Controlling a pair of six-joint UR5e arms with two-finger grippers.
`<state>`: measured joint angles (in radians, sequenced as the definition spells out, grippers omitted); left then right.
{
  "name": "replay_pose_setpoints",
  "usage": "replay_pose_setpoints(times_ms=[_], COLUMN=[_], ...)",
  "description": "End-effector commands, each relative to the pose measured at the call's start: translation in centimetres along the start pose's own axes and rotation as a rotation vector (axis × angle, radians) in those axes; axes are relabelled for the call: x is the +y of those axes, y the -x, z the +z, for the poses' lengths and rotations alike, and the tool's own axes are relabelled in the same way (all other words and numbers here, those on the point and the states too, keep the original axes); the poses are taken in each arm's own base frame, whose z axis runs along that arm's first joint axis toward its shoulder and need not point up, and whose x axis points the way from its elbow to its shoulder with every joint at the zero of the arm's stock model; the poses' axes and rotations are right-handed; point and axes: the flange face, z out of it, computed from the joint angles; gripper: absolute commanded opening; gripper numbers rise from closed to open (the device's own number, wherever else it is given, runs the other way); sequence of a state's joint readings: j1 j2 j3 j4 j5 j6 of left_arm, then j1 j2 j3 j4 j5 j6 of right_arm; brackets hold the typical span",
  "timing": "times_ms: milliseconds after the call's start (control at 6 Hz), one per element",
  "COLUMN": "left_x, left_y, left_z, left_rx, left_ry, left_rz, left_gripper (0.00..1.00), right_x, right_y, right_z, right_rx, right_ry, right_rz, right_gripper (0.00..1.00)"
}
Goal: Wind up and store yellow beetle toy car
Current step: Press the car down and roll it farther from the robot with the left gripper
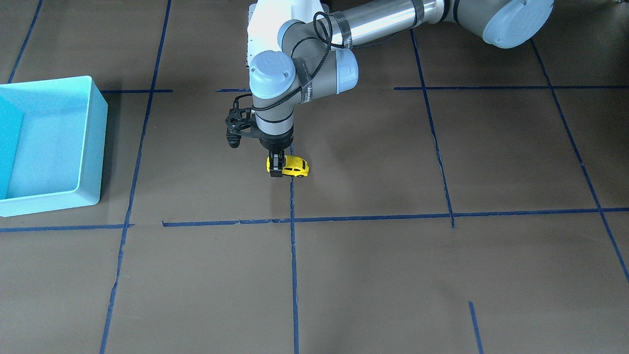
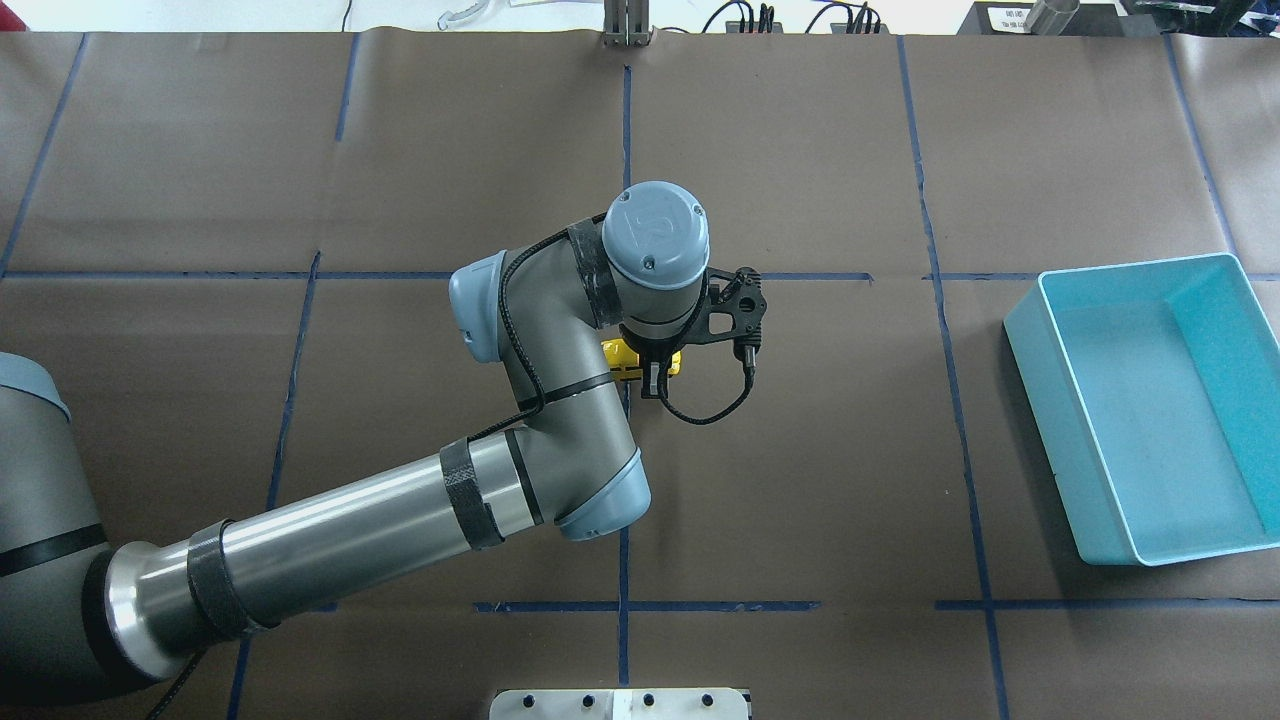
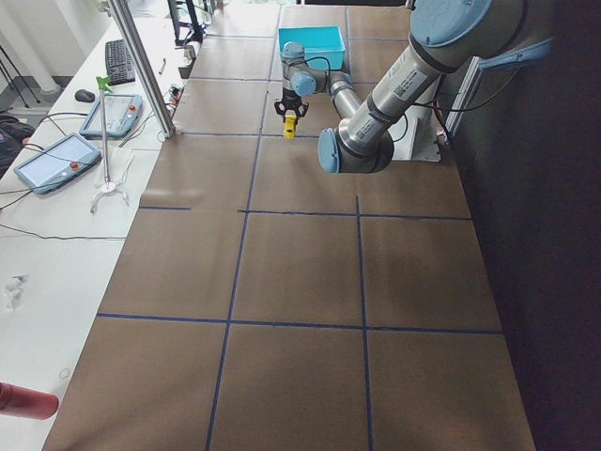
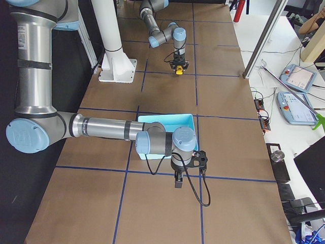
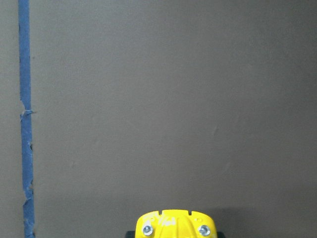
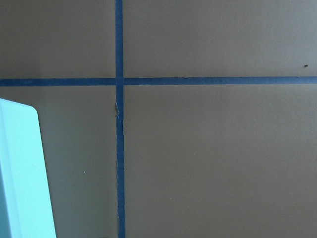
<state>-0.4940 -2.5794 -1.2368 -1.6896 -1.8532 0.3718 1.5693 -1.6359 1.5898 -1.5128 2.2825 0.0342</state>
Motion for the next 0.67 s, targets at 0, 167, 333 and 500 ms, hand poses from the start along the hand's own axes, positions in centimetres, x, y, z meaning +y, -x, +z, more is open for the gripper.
replay_pose_setpoints(times_ms=[0,167,333,500], left_x=[0.75,0.9,0.73,0.52], left_y=[-0.07,-0.08,-0.07,-0.05], left_z=[0.77,0.91,0.75,0.55], left_rx=[0.005,0.003,-0.003,-0.008], left_ry=[0.009,0.003,-0.012,-0.025], left_rz=[-0.004,-0.002,0.003,0.005], left_gripper=[0.02,0.02,0.02,0.02], right_x=[-0.12,-0.2,-0.28,-0.28], right_y=[0.1,0.15,0.2,0.2], right_z=[-0.12,-0.17,-0.22,-0.22], right_rx=[0.0,0.0,0.0,0.0], right_ry=[-0.003,-0.004,-0.005,-0.005], right_rz=[-0.001,-0.002,-0.003,-0.003], right_gripper=[1.0,1.0,1.0,1.0])
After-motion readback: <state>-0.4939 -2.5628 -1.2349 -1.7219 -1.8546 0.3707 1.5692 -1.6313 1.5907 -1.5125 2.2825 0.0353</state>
